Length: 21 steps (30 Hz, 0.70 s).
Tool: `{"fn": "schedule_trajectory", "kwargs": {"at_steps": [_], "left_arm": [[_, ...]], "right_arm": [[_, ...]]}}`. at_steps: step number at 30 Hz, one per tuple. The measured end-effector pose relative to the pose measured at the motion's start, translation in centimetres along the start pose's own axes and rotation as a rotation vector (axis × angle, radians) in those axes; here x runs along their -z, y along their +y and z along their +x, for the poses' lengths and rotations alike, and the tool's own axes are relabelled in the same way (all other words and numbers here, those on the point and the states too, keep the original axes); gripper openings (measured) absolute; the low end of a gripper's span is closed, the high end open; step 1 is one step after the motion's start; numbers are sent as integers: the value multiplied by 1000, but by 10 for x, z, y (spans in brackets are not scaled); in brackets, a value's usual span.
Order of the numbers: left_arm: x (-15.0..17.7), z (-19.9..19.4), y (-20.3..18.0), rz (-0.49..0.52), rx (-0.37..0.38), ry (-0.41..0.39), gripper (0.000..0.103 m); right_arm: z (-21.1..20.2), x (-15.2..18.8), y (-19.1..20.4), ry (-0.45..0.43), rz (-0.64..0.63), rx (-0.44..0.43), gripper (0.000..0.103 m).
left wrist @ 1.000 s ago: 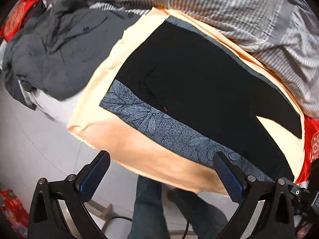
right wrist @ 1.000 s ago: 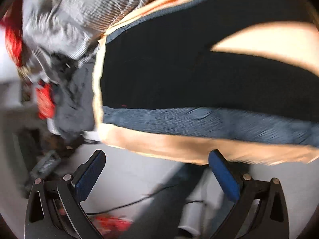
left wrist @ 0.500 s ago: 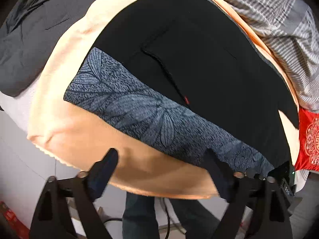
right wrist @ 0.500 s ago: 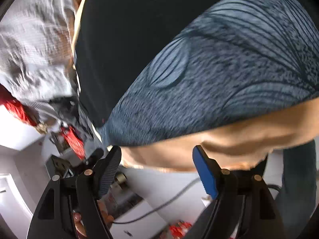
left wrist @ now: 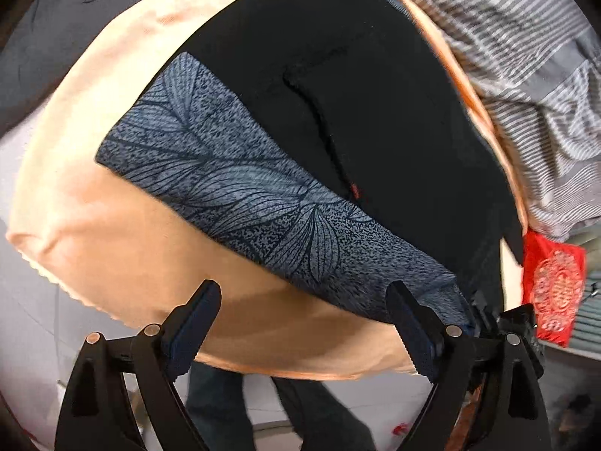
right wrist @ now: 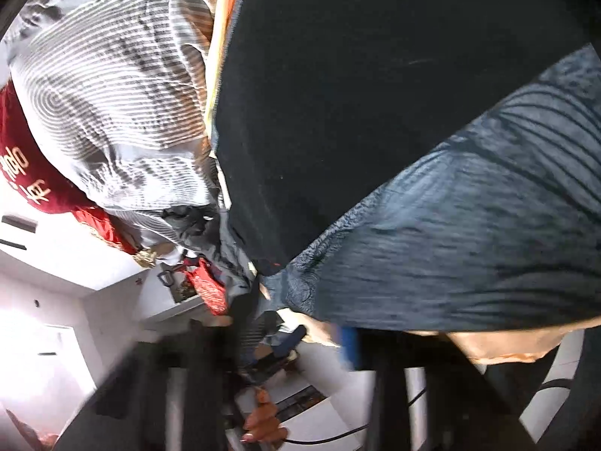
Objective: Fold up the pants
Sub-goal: 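Grasp the grey waistband with the left gripper while the right gripper grasps the waistband too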
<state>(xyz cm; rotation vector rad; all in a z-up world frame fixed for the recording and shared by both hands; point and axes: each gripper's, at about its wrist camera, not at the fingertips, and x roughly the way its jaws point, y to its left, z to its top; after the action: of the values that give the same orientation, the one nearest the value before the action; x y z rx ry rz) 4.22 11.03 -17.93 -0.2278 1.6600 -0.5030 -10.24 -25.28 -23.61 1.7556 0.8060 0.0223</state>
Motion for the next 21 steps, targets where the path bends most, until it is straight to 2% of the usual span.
{"fn": "schedule_trajectory", "kwargs": {"at_steps": [2,7,10,12,13,14,16,21], "left_arm": [[-3,-3,0,-20,46,-14,90],[-12,1,5,-103,150,-28,90],[-19,-2,9,-137,166,-73,90],[-23,-6,11,-151,149,-105,73],[-27,-8,11,-147,129,-103,53],[-31,-7,8,-140,106,-100,37],[-34,-14,8,-120,84,-105,23],[-40,-53,-20,-1,67,-153,22]], "right_arm": [[-2,-1,9,6,-5,-39,19],[-16,-1,26,9,-26,-70,19],[-19,-1,30,18,-41,-50,19],[-20,-1,31,27,-48,-31,19],[-20,-1,30,30,-49,-18,19],[-19,-1,31,30,-48,-7,19],[-20,0,32,27,-42,15,16],[-28,-4,58,25,-100,47,12]]}}
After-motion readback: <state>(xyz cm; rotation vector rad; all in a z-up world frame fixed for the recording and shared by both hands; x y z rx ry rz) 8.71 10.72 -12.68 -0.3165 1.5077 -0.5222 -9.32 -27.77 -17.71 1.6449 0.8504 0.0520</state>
